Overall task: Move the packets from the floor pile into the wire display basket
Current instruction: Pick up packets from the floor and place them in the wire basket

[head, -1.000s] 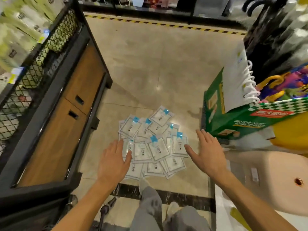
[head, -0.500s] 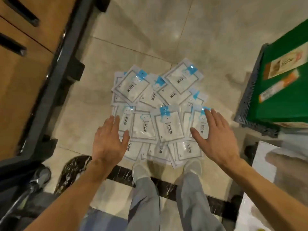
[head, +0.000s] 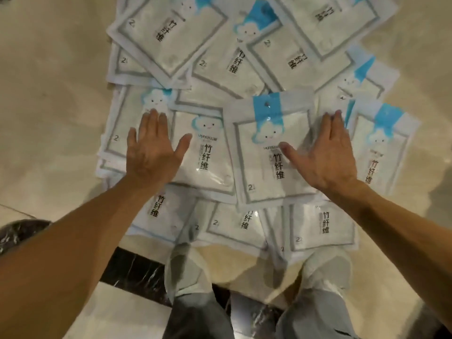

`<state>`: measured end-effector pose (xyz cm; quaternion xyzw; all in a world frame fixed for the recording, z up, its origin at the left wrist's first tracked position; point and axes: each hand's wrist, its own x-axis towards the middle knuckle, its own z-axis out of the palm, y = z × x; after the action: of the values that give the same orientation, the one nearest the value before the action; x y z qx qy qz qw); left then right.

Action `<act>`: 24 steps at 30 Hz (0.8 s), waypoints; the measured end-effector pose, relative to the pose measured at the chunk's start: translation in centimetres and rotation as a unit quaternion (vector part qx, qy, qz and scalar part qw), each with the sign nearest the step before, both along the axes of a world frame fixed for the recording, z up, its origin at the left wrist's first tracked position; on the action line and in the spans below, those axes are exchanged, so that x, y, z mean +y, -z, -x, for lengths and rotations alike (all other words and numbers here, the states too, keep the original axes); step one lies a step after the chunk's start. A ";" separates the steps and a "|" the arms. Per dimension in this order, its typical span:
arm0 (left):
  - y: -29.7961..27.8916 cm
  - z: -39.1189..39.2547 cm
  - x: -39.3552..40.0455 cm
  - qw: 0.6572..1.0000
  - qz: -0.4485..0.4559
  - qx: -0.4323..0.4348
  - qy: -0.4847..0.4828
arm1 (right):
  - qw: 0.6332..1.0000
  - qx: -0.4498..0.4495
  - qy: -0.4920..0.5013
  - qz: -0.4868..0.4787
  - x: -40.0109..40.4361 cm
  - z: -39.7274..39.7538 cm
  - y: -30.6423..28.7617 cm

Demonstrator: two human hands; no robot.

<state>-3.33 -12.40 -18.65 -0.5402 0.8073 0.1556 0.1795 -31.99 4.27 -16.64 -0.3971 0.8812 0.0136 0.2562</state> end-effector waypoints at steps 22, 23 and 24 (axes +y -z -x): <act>-0.3 1.3 -0.5 0.954 -0.057 0.174 -0.235 | 0.934 -0.154 0.223 0.234 -0.1 -0.8 1.4; -1.0 1.2 -0.3 0.930 -0.095 0.215 -0.281 | 0.923 -0.195 0.241 0.229 0.0 -0.7 0.7; -1.7 1.0 0.0 0.897 -0.141 0.262 -0.327 | 0.913 -0.231 0.251 0.222 0.1 -0.6 0.1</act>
<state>-4.36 -12.35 -16.91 -0.6827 0.5725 0.4534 -0.0250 -31.37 4.40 -16.70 -0.2018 0.8482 -0.3395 0.3530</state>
